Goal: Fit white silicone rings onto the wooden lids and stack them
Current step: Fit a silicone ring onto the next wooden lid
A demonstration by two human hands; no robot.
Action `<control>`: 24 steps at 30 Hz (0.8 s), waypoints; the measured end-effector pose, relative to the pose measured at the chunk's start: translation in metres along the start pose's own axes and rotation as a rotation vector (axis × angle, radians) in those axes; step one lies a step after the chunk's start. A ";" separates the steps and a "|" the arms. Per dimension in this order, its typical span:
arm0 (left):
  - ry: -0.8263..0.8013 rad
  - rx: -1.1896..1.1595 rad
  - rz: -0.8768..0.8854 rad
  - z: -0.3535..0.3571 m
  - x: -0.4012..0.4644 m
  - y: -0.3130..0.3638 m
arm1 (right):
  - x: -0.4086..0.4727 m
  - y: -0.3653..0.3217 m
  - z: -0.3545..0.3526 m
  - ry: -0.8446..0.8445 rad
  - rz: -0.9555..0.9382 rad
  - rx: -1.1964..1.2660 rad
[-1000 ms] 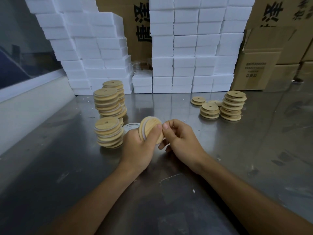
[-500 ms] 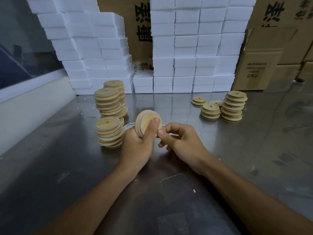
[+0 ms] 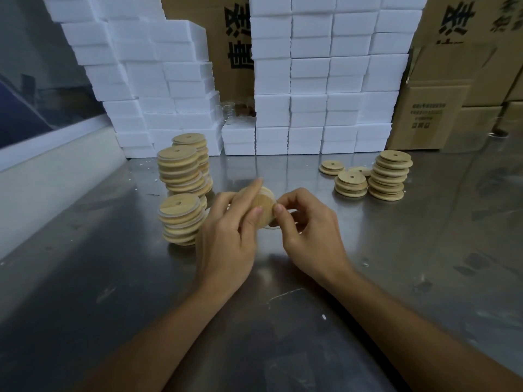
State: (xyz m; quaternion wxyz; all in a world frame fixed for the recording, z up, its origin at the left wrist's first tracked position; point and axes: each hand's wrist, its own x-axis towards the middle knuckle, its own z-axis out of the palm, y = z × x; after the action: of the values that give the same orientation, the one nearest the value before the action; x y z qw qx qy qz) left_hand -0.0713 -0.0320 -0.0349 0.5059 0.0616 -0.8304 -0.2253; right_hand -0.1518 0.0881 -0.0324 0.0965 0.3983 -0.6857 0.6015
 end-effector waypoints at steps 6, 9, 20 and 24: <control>0.006 -0.065 0.039 0.001 0.001 -0.003 | 0.000 0.001 0.002 -0.105 0.015 0.098; 0.001 -0.141 0.008 0.002 0.002 -0.005 | 0.002 0.002 0.002 -0.112 0.013 0.092; 0.126 -0.561 -0.495 0.004 0.005 -0.006 | 0.003 -0.001 0.008 0.025 0.127 0.209; 0.075 -0.548 -0.592 0.006 0.004 -0.014 | 0.003 0.001 0.007 0.024 0.153 0.151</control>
State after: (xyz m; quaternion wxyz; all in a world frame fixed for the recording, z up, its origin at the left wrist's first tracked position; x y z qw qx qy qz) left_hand -0.0799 -0.0439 -0.0397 0.4467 0.1692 -0.6670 -0.5718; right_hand -0.1514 0.0804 -0.0331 0.0284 0.3438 -0.6655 0.6619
